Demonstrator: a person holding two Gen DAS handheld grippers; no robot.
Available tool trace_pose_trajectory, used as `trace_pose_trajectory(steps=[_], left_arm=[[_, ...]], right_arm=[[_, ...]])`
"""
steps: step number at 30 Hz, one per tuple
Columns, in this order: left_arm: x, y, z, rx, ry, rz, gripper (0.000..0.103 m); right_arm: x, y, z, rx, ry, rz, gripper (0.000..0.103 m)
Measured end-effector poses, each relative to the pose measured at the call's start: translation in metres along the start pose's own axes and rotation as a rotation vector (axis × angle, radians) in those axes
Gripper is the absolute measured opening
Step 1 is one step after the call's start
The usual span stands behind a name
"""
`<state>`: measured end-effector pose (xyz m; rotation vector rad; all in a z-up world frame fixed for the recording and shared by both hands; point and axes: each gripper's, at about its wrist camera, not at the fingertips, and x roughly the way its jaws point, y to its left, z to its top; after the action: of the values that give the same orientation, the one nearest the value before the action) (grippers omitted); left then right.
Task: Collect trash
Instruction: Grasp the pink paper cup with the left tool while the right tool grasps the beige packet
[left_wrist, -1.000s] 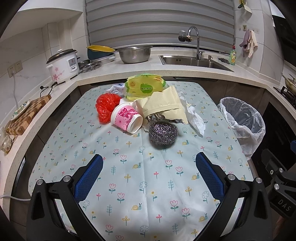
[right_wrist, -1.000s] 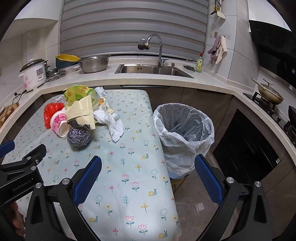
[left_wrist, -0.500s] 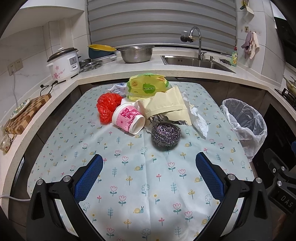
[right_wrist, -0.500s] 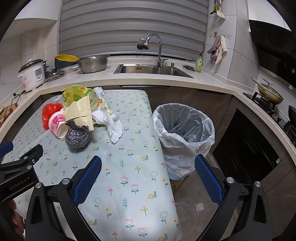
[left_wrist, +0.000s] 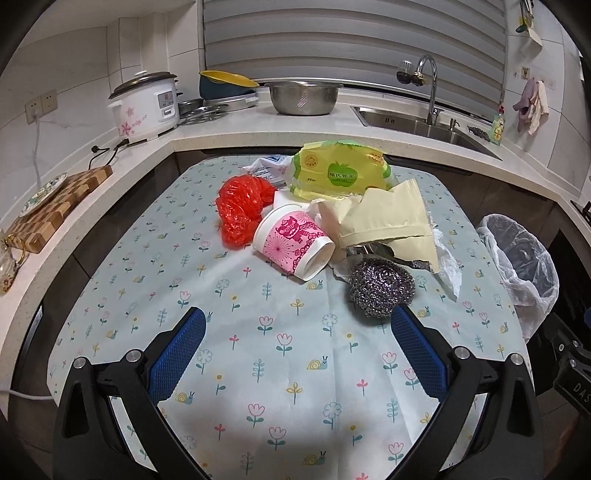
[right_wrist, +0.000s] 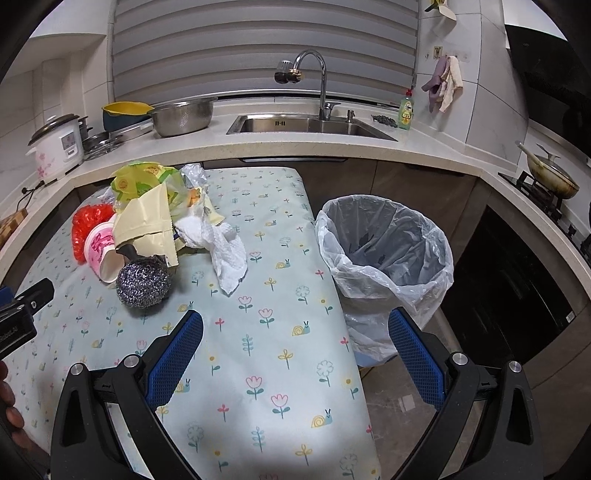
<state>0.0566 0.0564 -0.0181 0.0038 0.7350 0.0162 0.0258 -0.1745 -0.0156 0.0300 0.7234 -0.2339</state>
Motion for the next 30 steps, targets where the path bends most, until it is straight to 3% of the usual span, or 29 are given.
trace_pose_trajectory(steps=[8,15,30], left_arm=[[0.038,0.019,0.019,-0.020,0.030,0.018,0.096],[0.067,0.041,0.030,-0.043,0.056,0.023,0.096],[0.107,0.063,0.043,-0.088,0.095,0.001,0.096]], right_arm=[[0.040,0.026,0.016,-0.014,0.041,0.030,0.096],[0.066,0.054,0.031,0.013,0.075,0.138,0.096],[0.106,0.134,0.064,-0.100,0.058,0.279,0.096]])
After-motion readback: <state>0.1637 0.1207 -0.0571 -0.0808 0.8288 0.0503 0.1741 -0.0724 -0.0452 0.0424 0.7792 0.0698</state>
